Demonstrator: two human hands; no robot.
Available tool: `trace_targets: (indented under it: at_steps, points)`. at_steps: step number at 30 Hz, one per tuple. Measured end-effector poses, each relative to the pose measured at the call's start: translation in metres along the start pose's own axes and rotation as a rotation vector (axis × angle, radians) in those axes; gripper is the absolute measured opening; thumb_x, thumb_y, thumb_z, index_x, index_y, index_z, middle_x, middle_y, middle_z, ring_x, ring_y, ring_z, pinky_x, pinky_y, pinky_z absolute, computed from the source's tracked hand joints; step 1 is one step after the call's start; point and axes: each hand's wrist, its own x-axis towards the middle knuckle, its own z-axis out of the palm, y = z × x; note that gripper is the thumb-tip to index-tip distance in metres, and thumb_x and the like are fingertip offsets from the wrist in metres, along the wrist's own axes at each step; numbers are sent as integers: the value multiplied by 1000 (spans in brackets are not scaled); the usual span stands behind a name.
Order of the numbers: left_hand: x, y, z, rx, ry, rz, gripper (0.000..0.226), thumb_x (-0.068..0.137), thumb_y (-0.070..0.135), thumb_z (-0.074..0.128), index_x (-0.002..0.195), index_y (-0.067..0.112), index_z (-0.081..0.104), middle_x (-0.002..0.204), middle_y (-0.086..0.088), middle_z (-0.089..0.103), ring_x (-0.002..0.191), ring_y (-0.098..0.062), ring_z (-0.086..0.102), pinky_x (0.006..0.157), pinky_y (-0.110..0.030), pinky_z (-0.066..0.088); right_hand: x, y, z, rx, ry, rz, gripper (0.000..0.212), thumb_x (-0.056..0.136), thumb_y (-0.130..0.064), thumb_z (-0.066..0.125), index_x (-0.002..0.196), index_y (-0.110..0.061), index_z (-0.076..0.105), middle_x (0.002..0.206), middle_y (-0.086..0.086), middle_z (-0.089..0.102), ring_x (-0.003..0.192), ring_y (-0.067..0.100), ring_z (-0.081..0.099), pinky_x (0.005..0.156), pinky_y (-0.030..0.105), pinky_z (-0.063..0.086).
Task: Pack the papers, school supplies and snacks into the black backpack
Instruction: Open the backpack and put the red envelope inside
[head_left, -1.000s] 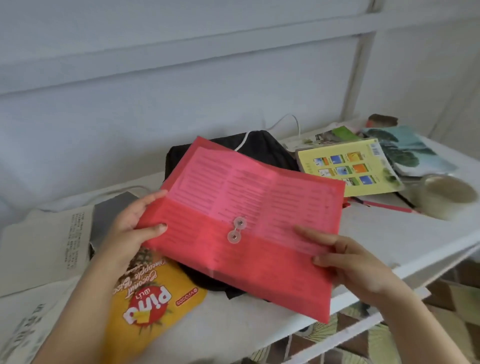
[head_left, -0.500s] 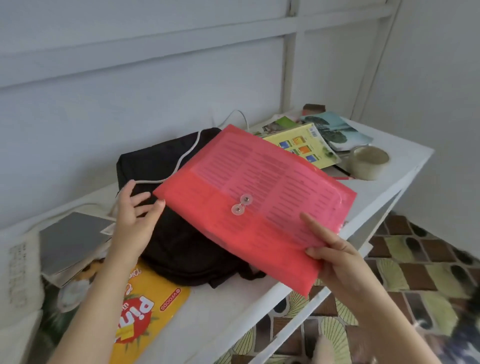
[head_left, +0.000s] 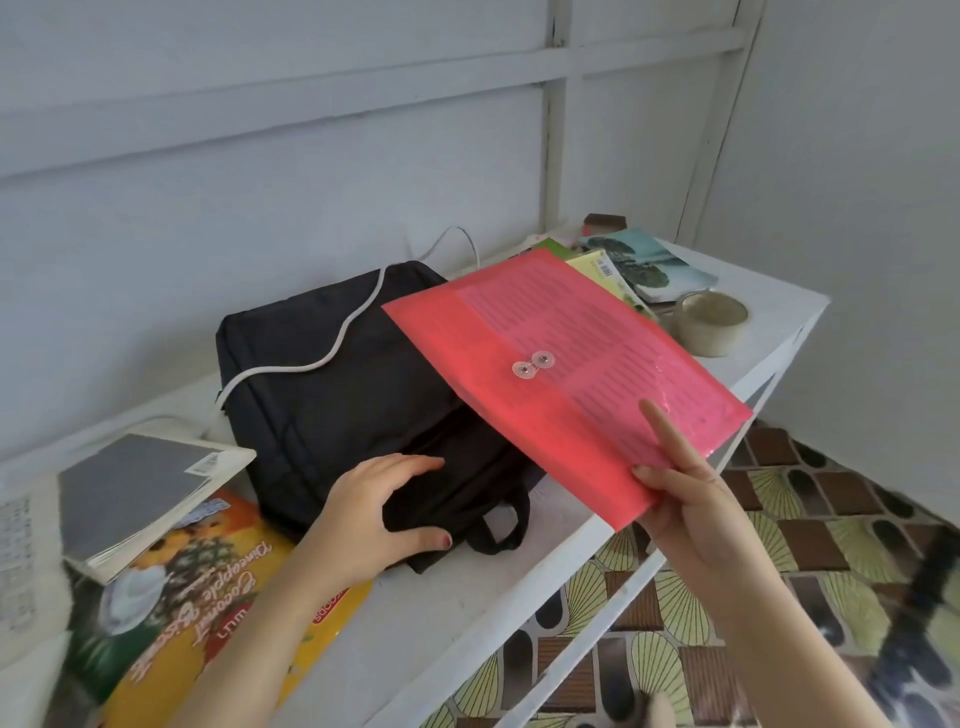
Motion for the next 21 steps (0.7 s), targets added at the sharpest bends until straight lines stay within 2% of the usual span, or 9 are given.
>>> trace_targets:
  at_steps: [2,5,7,10,12,16,17,19,21]
  points:
    - [1,-1,0,-19,43,12,73,54,91,44,117,54,46,117,38,42,113,17,35,98,-20,32,2,0,-1,-1,6,-14,58,84,16,40,107,-26,72,99,-1,49,66,12,44,58,25,57]
    - [2,1,3,15,97,62,61,62,87,42,112,54,50,114,40,45,112,24,32,96,-13,28,3,1,-3,-5,17,-33,58,85,17,40,110,-26,71,89,-3,45,65,12,40,60,26,58]
    - [3,3,6,24,125,67,52,66,78,48,109,51,56,112,38,49,113,22,36,99,-16,29,5,2,-4,-23,25,-49,60,85,17,41,109,-28,71,82,-3,39,61,10,38,62,27,58]
    - [5,8,13,90,206,73,47,70,69,54,105,40,65,106,29,59,107,6,50,97,-26,37,9,2,-3,-36,28,-82,60,86,18,40,111,-28,70,99,-3,49,67,14,38,65,32,59]
    - [8,13,16,90,243,73,45,72,65,56,102,34,68,101,25,63,99,5,55,91,-22,38,13,3,-2,-32,34,-102,60,86,18,40,116,-27,67,120,1,52,75,17,40,72,39,59]
    - [12,23,14,-132,285,-76,19,81,33,67,98,26,71,92,22,66,92,12,56,78,-4,37,21,-1,1,-33,94,-151,62,87,18,39,125,-26,60,87,-2,49,67,15,41,63,32,59]
    - [14,23,12,-173,309,-124,15,83,27,66,96,22,72,87,22,66,88,14,56,74,-1,37,23,-3,1,-30,110,-162,62,87,18,39,126,-25,59,87,-4,47,66,15,43,62,32,59]
    - [20,24,5,-179,398,-166,14,86,19,63,95,14,72,81,24,63,79,16,56,71,1,38,30,-8,1,-6,124,-177,62,87,18,37,127,-25,57,103,-3,51,67,14,55,63,32,59]
    - [25,25,-6,-76,492,-113,22,87,16,61,109,15,67,93,17,64,85,8,57,81,-8,43,38,-13,0,24,135,-188,62,87,19,37,125,-26,58,113,-1,49,64,10,65,64,31,58]
